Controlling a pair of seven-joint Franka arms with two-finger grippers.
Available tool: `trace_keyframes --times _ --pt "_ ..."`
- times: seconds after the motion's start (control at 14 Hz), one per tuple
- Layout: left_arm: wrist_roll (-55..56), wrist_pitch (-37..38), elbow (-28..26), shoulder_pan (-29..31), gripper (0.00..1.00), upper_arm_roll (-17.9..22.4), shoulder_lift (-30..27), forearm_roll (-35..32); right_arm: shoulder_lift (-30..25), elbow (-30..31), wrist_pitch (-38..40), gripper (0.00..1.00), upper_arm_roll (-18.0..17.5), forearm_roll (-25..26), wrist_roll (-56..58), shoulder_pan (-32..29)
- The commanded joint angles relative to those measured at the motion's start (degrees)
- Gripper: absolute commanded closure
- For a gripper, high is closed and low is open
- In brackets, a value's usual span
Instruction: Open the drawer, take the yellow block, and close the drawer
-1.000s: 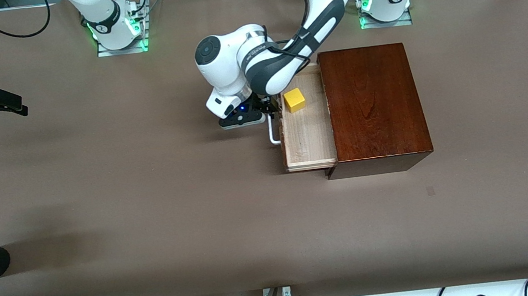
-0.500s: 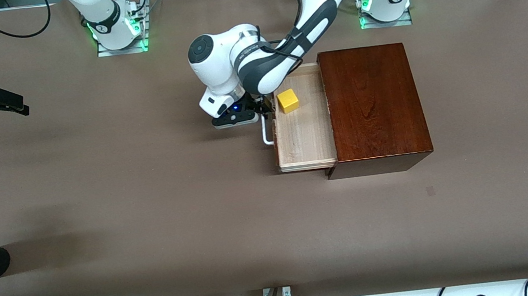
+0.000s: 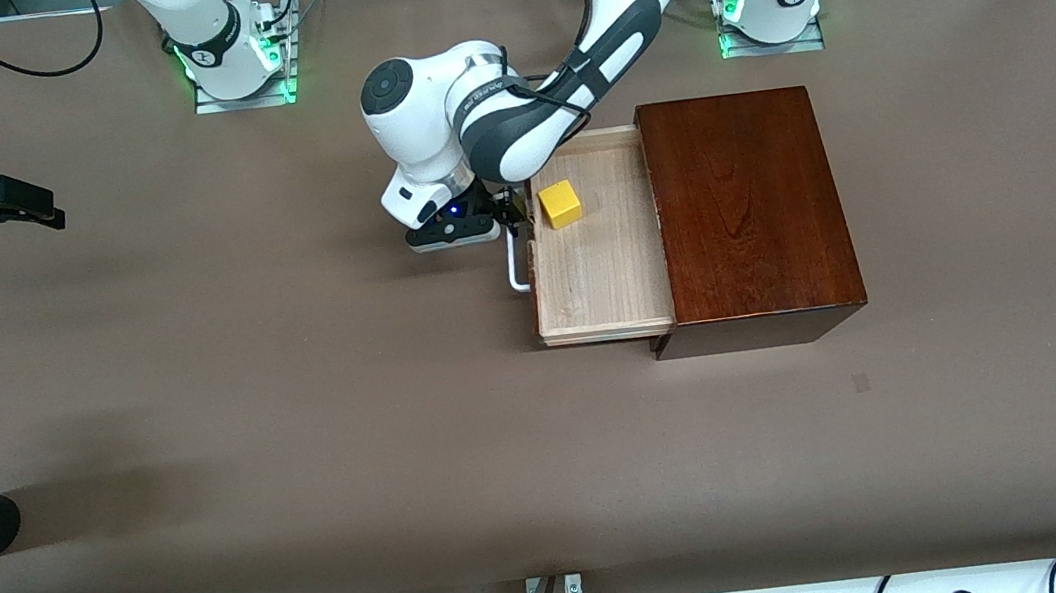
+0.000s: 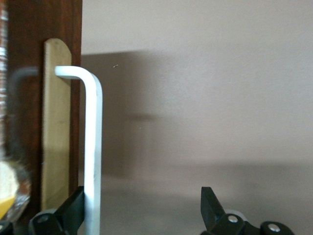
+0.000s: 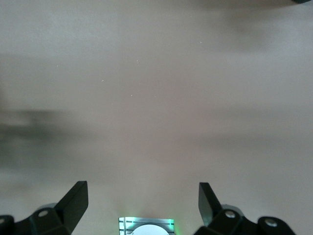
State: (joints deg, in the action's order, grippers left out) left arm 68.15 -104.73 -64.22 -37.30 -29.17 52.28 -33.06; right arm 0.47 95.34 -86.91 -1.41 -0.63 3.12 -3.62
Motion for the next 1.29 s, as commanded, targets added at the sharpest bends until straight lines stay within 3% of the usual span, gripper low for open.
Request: trace_keyframes --times 0.0,0.21,0.5,0.71,0.93,1.07,1.21 --pt "-0.4 4.3 3.1 1.2 0.0 -1.2 -4.4 4.3 1.5 -1.5 1.4 0.0 -0.3 0.3 0.3 -0.3" --pt "-7.2 9.0 -0.9 9.2 0.0 -3.8 -13.4 12.2 1.5 -1.5 1.4 0.0 -0.4 0.3 0.1 -0.2" --pt "-17.4 9.5 -12.7 27.4 0.0 -8.9 -26.1 19.0 1.5 -1.6 1.4 0.0 -0.4 0.1 -2.4 -0.2" --pt "-24.0 9.7 -18.2 43.0 0.0 -16.2 -30.4 19.7 2.3 -1.6 1.3 0.0 -1.6 -0.3 -12.4 1.4" --pt "-30.9 11.3 -18.5 58.0 0.0 -23.4 -30.9 19.7 4.6 -1.6 -0.4 0.0 -2.0 -0.4 -27.2 9.0" --pt "-36.7 13.2 -17.6 60.5 0.0 -22.7 -31.2 20.1 7.1 -2.4 -2.9 0.0 -2.0 -0.3 -37.8 15.4" --pt "-41.7 13.9 -17.1 60.2 0.0 -17.5 -33.2 22.8 9.7 -4.0 -5.1 0.0 -2.0 -0.8 -49.4 20.8"
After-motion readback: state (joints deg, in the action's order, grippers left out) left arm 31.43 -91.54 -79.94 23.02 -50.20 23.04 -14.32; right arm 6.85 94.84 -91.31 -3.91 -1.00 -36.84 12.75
